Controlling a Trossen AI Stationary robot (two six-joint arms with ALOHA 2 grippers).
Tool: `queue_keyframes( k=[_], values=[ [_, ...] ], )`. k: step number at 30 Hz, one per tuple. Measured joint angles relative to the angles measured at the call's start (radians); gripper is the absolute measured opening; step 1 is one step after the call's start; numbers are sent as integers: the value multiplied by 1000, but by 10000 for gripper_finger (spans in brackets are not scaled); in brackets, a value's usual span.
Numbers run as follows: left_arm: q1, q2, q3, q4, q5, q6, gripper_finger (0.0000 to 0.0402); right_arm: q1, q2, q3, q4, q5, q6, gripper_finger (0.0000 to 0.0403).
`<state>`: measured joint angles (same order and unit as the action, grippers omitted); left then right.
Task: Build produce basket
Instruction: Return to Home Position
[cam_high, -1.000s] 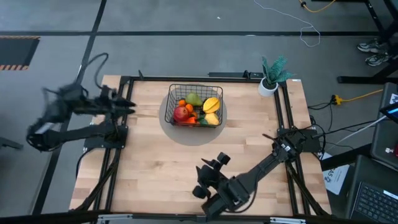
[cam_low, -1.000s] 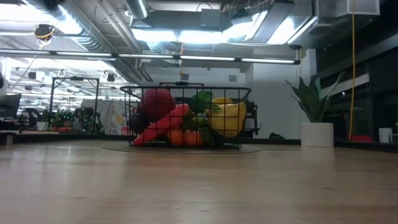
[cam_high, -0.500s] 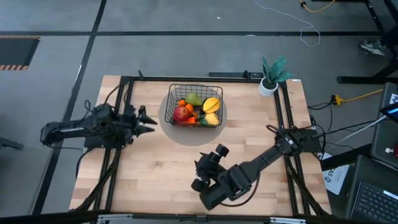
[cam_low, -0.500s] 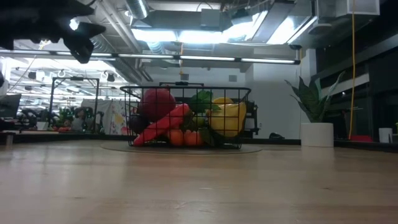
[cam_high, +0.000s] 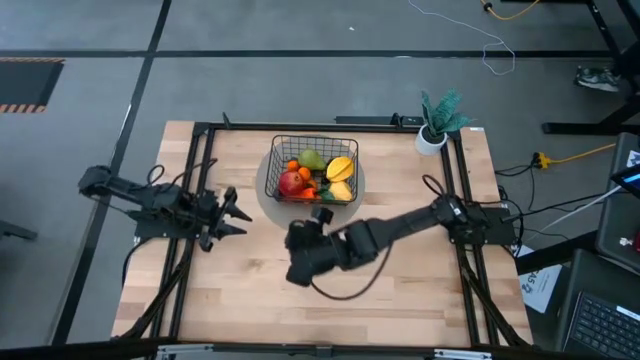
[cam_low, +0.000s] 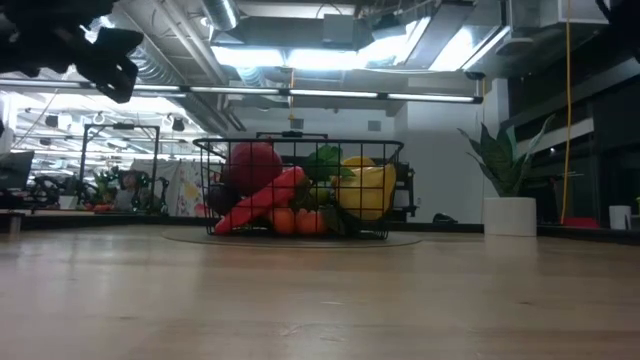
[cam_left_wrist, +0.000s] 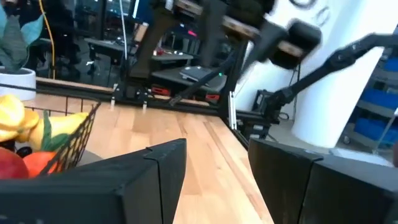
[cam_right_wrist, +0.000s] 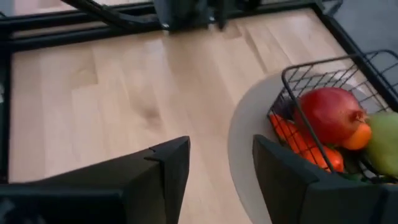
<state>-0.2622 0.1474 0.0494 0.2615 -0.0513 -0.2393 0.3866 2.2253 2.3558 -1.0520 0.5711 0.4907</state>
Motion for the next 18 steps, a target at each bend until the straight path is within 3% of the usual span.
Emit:
queue_keyframes(
  k=[4, 12, 18],
  values=[
    [-93, 0, -28, 51, -65, 66, 163, -42, -2, 0, -44, -15, 13, 165],
    [-131, 0, -42, 92, -73, 118, 163, -51, -35, 1, -148, 138, 18, 165],
    [-131, 2, -42, 45, -121, 119, 163, -89, -37, -59, -47, 55, -77, 165]
  ],
)
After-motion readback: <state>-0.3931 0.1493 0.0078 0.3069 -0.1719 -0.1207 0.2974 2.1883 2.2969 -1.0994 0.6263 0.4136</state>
